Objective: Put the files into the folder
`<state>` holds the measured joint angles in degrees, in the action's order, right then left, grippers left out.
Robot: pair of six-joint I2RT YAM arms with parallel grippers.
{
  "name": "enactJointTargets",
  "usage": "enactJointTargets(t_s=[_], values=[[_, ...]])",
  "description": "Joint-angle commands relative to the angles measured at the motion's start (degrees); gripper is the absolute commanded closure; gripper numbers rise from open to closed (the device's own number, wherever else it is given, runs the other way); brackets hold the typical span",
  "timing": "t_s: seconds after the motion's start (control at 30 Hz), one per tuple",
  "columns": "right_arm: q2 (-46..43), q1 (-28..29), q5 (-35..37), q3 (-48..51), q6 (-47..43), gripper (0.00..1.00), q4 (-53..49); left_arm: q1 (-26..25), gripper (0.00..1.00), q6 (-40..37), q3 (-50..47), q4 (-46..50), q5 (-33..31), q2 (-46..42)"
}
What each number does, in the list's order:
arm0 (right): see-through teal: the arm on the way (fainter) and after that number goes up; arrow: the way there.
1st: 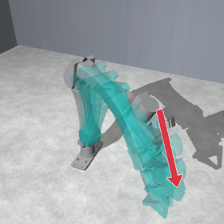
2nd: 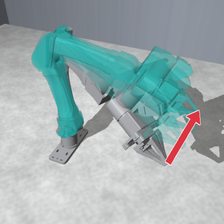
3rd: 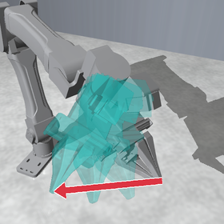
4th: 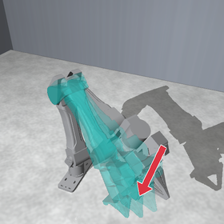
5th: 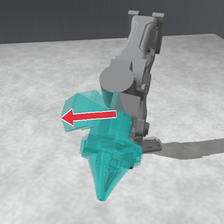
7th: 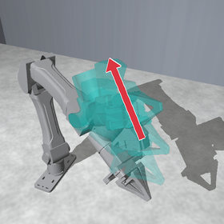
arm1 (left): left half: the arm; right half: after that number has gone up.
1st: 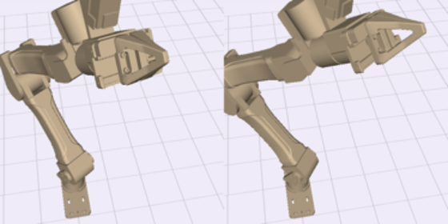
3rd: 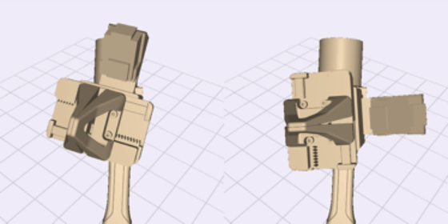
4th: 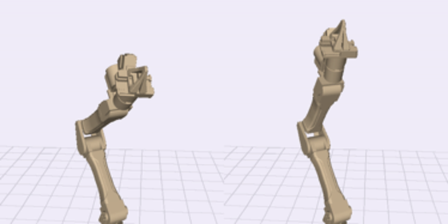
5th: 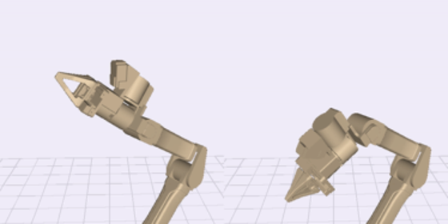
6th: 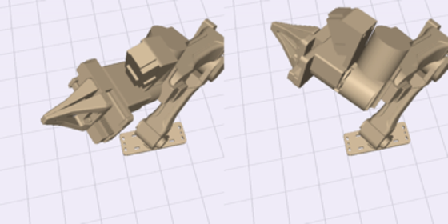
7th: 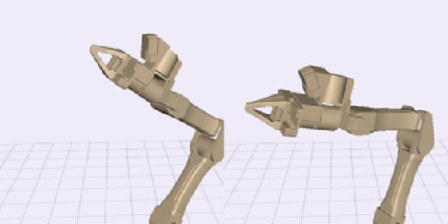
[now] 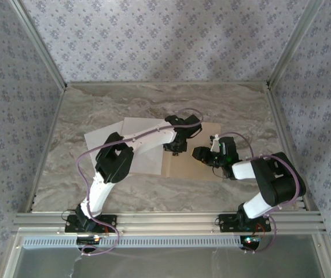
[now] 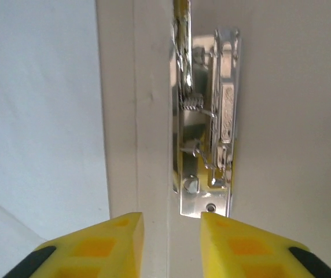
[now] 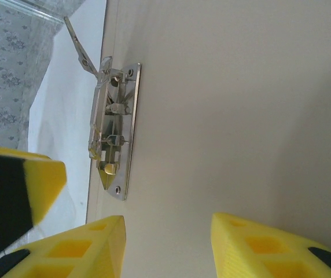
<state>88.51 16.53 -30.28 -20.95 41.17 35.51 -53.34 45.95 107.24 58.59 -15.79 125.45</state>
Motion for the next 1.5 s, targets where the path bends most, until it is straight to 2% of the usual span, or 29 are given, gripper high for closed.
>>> enactJointTargets(t_s=[0.0, 0.23, 0.47, 0.8, 1.13, 1.37, 1.47], values=[[2.2, -0.6, 0.7, 1.8, 1.1, 0.54, -8.0, 0.6, 0.66, -2.0, 2.0, 3.3, -2.7, -2.9], [2.7, -1.4, 0.0, 1.8, 1.2, 0.54, -7.4, 1.5, 0.68, -1.4, -4.4, -1.5, 0.8, -7.1], [3.3, -1.7, -0.2, 1.0, 1.0, 0.54, -9.1, 3.2, 0.73, 0.0, -8.7, -5.1, 3.3, -7.2], [2.8, -3.8, -0.1, 0.6, 1.1, 0.55, -10.6, 7.5, 0.72, 0.0, -14.0, -9.3, 7.1, -10.3], [-1.8, -6.1, 5.1, 0.1, 1.1, 0.56, -16.3, 14.3, 0.67, 0.2, -26.6, -10.9, 8.2, -22.4], [-3.4, -9.2, 5.9, -0.4, 0.3, 0.56, -19.7, 21.6, 0.64, -0.8, -40.3, -13.4, 15.0, -32.7], [-3.6, -11.3, 5.4, -1.8, -1.1, 0.56, -22.2, 24.0, 0.62, -2.4, -45.5, -14.2, 15.8, -36.4]])
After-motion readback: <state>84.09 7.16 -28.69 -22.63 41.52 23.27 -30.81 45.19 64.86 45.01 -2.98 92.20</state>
